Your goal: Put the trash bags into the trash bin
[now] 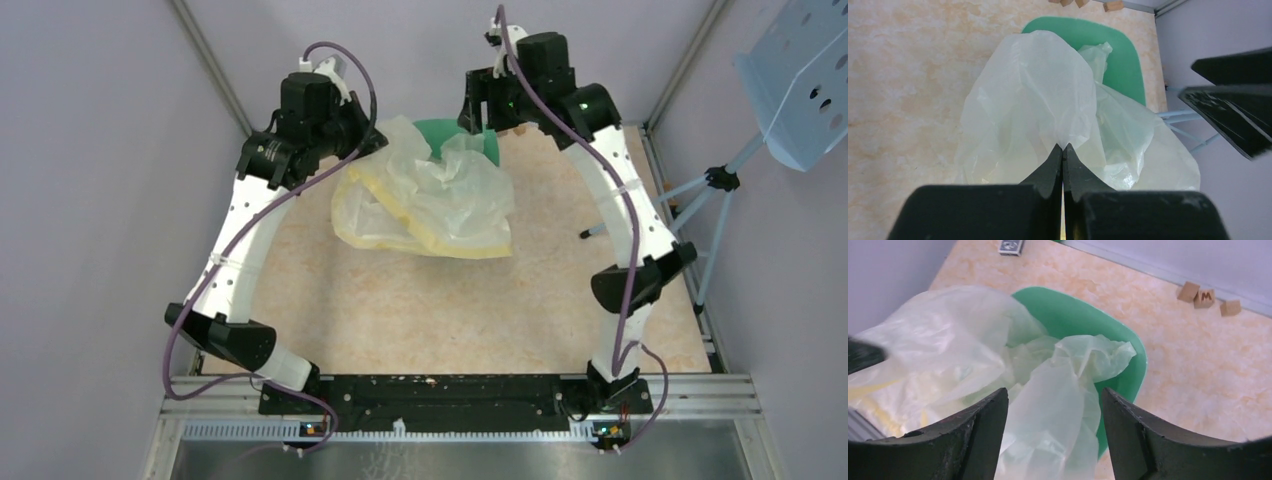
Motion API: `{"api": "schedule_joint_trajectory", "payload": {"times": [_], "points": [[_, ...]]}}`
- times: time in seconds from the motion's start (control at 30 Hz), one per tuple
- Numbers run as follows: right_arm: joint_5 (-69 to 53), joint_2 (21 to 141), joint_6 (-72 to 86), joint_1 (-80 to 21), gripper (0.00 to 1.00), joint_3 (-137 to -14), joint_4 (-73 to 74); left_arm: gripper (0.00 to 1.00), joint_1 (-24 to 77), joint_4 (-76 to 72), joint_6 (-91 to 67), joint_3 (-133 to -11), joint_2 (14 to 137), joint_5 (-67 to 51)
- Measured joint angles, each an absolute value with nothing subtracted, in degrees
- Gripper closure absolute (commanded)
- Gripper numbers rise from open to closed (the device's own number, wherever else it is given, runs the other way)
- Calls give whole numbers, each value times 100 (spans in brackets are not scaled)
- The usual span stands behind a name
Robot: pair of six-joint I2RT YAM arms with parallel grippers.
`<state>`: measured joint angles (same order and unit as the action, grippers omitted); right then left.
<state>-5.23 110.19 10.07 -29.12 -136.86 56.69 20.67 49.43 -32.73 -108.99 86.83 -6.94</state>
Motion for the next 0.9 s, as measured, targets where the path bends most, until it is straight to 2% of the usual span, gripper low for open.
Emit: {"api": "schedule_joint_trajectory", "payload": {"times": [0.23,0.4,0.67,0.83,0.87,0.9], "points": [[-1330,9793,690,-2967,27,-12770,5524,100,2029,4449,-3483,-10899,8965,-945],[-1782,9297,362,-3367,30,-12055,5520,100,1929,4195,-3767,-10954,9297,-1190],[-1715,9227,209,-3787,31,-11378,5478,100,1743,3854,-4217,-10995,9443,-1651],[-1553,9795,207,-3787,33,-11946,5419,100,1656,3734,-4377,-11006,9443,-1833],[-1476,10053,209,-3787,37,-12221,5406,100,1643,3726,-4394,-11006,9443,-1857],[-1450,10149,211,-3787,46,-12293,5382,100,1627,3723,-4412,-11006,9443,-1870]]}}
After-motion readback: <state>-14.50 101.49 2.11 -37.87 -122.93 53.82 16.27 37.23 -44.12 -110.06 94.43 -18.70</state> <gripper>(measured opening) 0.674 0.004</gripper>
